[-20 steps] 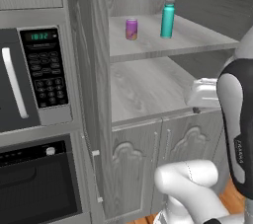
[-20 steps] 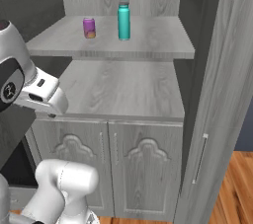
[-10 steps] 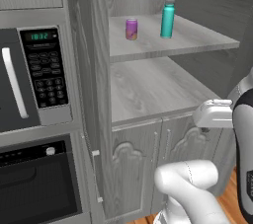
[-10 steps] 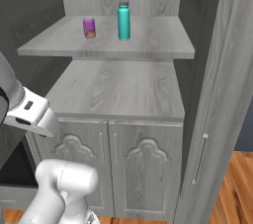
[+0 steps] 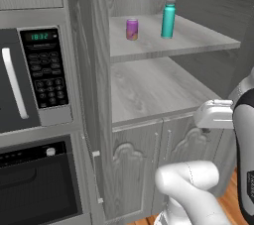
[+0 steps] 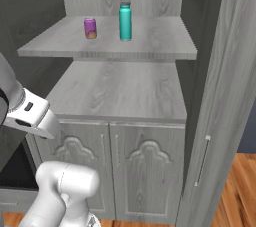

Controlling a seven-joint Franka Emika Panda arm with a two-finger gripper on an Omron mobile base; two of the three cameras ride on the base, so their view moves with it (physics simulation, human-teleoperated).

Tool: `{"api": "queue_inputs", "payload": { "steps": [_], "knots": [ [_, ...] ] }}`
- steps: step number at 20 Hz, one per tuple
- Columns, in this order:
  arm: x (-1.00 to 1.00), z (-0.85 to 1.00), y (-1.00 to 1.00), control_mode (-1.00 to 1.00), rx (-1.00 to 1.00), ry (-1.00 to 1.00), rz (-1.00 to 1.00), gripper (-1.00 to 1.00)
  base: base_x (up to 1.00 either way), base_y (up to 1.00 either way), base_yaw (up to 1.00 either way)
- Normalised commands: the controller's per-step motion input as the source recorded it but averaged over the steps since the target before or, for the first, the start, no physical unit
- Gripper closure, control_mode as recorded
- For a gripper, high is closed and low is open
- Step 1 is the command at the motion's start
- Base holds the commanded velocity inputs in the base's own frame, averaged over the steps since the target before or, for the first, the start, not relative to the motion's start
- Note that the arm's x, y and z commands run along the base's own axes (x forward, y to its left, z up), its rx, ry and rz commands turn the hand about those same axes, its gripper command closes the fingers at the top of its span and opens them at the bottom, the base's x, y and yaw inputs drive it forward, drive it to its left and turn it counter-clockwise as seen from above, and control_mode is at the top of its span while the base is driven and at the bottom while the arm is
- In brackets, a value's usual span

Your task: Pick the water bottle, can, milk from the counter and place them in the open cabinet.

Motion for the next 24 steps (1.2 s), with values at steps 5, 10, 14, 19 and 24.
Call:
{"api": "queue_inputs", "payload": {
  "steps": [5, 10, 14, 19, 24],
  "knots": [
    [0.0, 0.0, 0.0, -1.0, 0.0, 0.0, 0.0, -1.0, 0.0, 0.0, 0.0],
    [0.0, 0.0, 0.0, 1.0, 0.0, 0.0, 0.0, -1.0, -0.2, 0.0, -0.01],
    [0.0, 0.0, 0.0, 1.0, 0.0, 0.0, 0.0, -1.0, -1.0, -0.02, -0.12],
    [0.0, 0.0, 0.0, 1.0, 0.0, 0.0, 0.0, -1.0, -0.88, -0.06, -0.16],
    [0.0, 0.0, 0.0, 1.0, 0.0, 0.0, 0.0, -1.0, -0.59, -0.24, -0.55]
  ]
}}
